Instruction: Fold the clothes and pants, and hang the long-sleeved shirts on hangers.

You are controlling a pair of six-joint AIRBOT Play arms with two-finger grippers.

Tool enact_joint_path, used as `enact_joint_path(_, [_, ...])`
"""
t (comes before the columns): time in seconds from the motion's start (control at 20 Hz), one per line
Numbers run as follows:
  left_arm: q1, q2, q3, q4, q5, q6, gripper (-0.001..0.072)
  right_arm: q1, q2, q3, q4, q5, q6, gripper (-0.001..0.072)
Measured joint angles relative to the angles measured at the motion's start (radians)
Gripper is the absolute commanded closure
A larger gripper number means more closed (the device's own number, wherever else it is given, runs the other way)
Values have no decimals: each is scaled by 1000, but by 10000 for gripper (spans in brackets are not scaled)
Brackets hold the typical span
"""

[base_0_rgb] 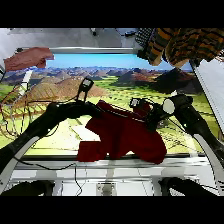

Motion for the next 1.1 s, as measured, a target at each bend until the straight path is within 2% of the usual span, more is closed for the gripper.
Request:
enact_joint_path(0.15, [-55,-41,0,4,5,2,675,1,0,-3,16,-12,-2,648])
enact_joint_path(0.2, [-71,-52,0,4,6,5,676,1,0,-4,27,-16,-2,594])
enact_joint_path(0.25, [-86,-63,0,2,8,4,676,1,0,-4,40,-22,-2,460])
enact_joint_path(0.3, [-96,-72,0,0,7,4,675,1,0,-3,50,-20,-3,392])
enact_joint_path(0.65, [-94,-96,0,4,17,4,676,1,76,18,-6,72,26,389])
enact_joint_path(0.75, [-88,-97,0,4,19,4,676,1,120,29,12,53,27,364])
enact_joint_path(0.9, [-84,-98,0,4,22,4,675,1,128,37,201,-83,-21,364])
enact_joint_path(1.1, [-82,-94,0,2,49,5,676,2,-26,40,444,-273,-64,364])
